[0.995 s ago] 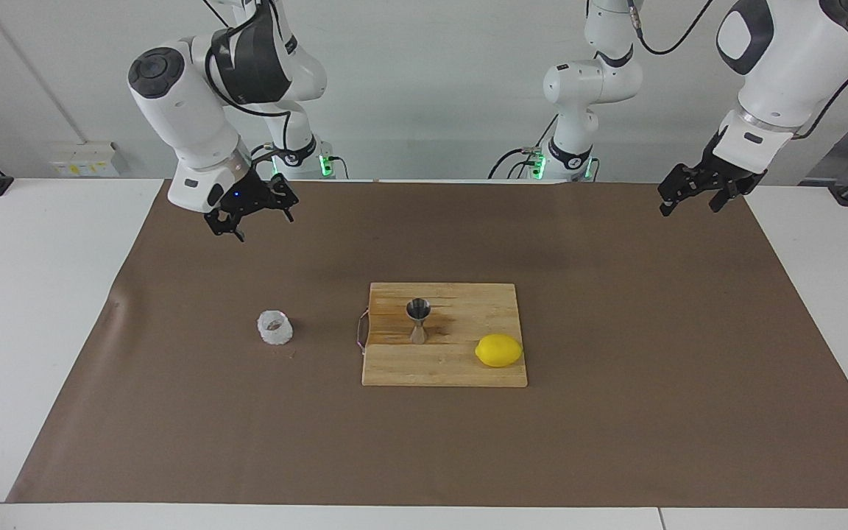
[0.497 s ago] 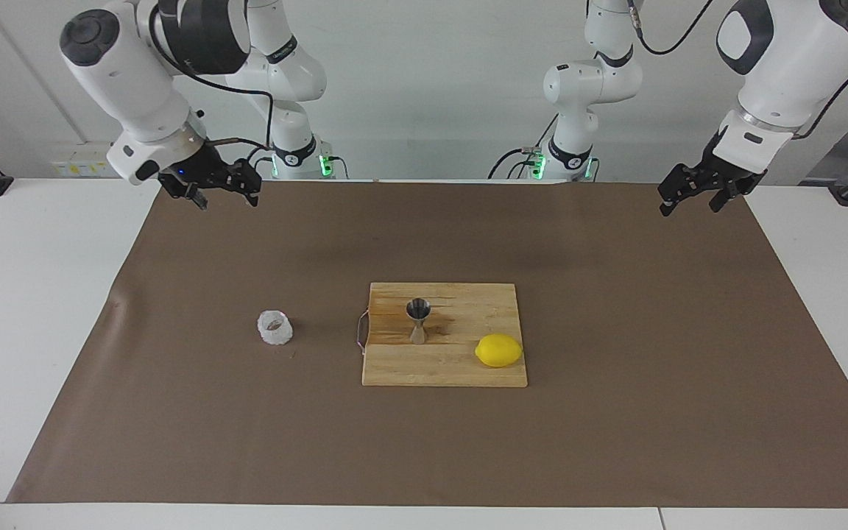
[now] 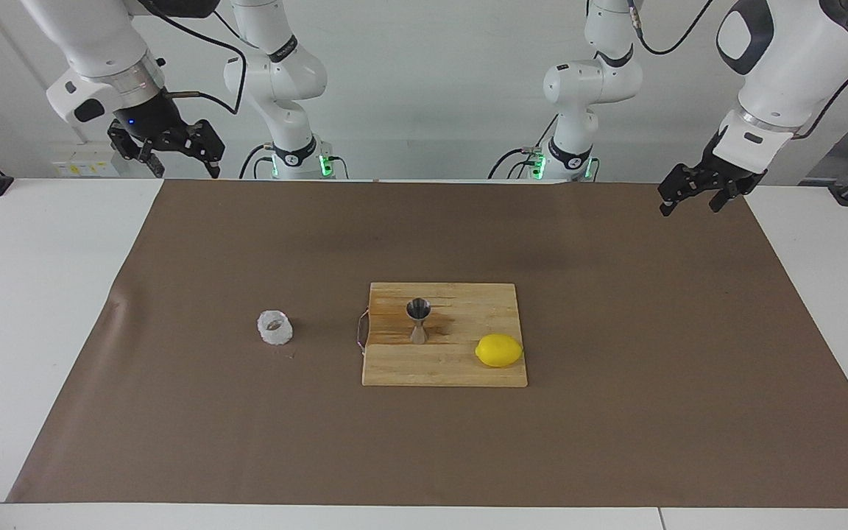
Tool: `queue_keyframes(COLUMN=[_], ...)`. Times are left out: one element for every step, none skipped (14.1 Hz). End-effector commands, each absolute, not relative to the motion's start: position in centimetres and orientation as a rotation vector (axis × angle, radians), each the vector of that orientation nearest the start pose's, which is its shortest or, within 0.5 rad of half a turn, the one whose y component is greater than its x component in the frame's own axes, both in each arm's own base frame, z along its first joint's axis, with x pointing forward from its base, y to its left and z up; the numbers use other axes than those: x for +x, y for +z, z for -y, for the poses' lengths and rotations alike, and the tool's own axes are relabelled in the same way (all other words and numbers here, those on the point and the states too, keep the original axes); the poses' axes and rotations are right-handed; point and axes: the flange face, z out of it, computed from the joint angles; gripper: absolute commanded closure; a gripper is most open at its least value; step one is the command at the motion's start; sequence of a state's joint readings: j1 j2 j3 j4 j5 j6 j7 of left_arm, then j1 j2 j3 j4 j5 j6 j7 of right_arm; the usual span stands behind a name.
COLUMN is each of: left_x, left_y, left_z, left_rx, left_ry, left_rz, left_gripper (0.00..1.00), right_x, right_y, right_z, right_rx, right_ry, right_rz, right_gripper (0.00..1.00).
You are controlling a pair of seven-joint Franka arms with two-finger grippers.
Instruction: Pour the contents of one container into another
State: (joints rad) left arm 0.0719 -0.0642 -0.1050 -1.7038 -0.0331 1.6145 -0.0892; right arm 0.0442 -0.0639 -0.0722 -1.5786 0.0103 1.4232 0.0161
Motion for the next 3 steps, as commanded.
queue_keyframes(left_x=[53.03, 53.04, 53.03], left_y=[60.21, 60.28, 60.21], left_z=[2.03, 2.03, 2.03], left_rx=[-3.155, -3.155, -3.155], left_ry=[0.053, 0.051, 0.053], left_rz=[0.097, 0.097, 0.097], left_gripper=[0.00, 0.00, 0.00], right_x=[51.73, 51.58, 51.67], right_y=[64.17, 64.15, 64.30], right_z=[2.13, 2.33, 2.31], right_rx=[-3.136, -3.132, -3.131], right_ry=[0.195, 0.212, 0.203], right_rz=[-0.107, -0.120, -0.115], right_gripper=[0.00, 0.00, 0.00])
